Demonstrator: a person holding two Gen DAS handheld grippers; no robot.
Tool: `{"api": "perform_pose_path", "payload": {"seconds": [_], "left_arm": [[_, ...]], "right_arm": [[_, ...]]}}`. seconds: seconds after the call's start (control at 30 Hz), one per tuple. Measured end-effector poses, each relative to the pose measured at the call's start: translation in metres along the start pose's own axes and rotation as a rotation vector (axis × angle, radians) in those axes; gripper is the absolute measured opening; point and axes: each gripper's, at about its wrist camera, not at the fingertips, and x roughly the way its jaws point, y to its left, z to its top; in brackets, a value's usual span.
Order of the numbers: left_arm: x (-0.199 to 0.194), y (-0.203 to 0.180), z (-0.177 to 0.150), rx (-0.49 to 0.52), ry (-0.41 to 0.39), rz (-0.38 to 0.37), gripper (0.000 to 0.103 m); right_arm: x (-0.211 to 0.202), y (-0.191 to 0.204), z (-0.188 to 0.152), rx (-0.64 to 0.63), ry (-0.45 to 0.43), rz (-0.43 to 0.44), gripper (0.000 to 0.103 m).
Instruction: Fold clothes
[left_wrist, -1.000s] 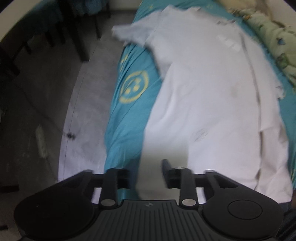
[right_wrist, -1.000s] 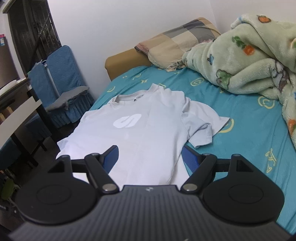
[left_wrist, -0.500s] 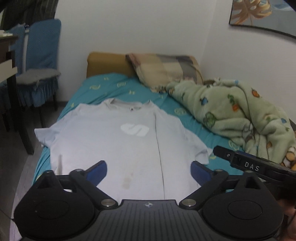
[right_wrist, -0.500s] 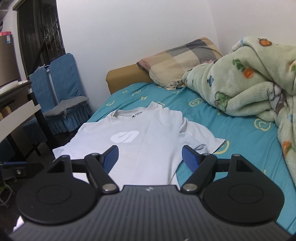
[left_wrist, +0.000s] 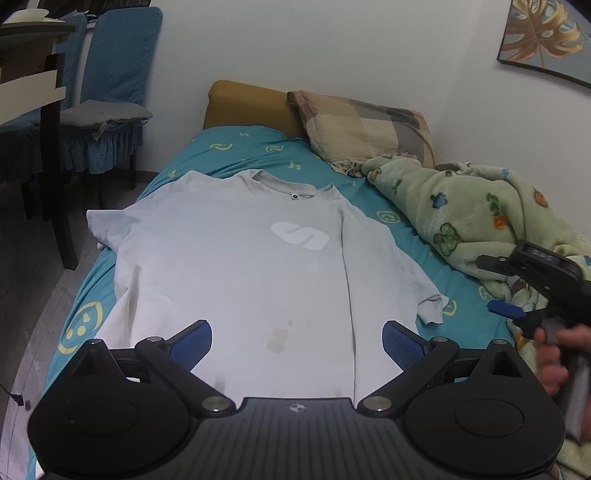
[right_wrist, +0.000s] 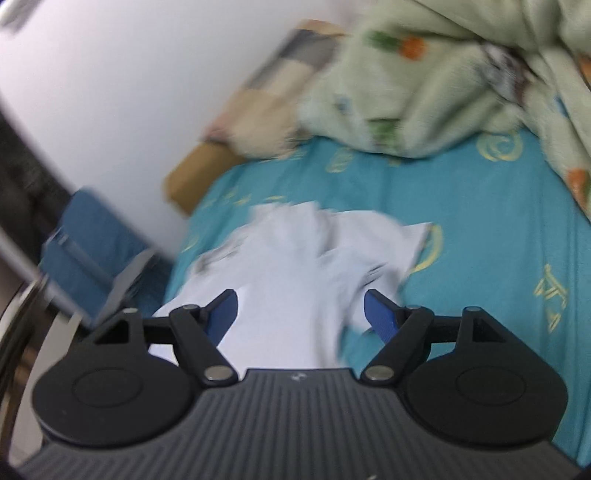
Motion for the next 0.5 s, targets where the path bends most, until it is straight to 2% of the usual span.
{"api": "perform_pose_path", "payload": {"seconds": [0.07,0.2,0.23,0.33,0.4,0.43,0.47,0.5], "left_arm": [[0.009,0.002,0.0,-0.011,0.001,-0.006,0.1],[0.028,0.013,0.001,-0.058,-0.005,-0.018,0.1],[0.032,0.016,0.001,-0.073,-0.007,-0.023,0.1],[0.041,0.026,0.002,-0.093,-0.019,-0.027,0.1],[0.046,0.03,0.003,-0.093,-0.029,-0.026,0.1],[0.047,0.032,0.003,-0.094,-0.033,-0.024,0.1],[0.05,0.035,0.004,-0.1,-0.031,-0.021,0.1],[0.052,0.037,0.004,-0.11,-0.027,-0.019,0.1]], "right_arm": [[0.025,-0.024,0.011,0.085,0.006,-0.051,0.07],[0.073,-0.073,0.017,0.229,0.016,-0.112,0.065],[0.084,-0.08,0.018,0.24,0.014,-0.116,0.06],[0.118,-0.084,0.018,0.18,0.027,-0.147,0.058],[0.136,-0.079,0.019,0.112,0.027,-0.169,0.038],[0.144,-0.075,0.021,0.071,0.023,-0.179,0.016],[0.148,-0.069,0.024,0.026,0.021,-0.186,0.007],[0.151,-0.063,0.029,-0.02,0.012,-0.201,0.006]]}}
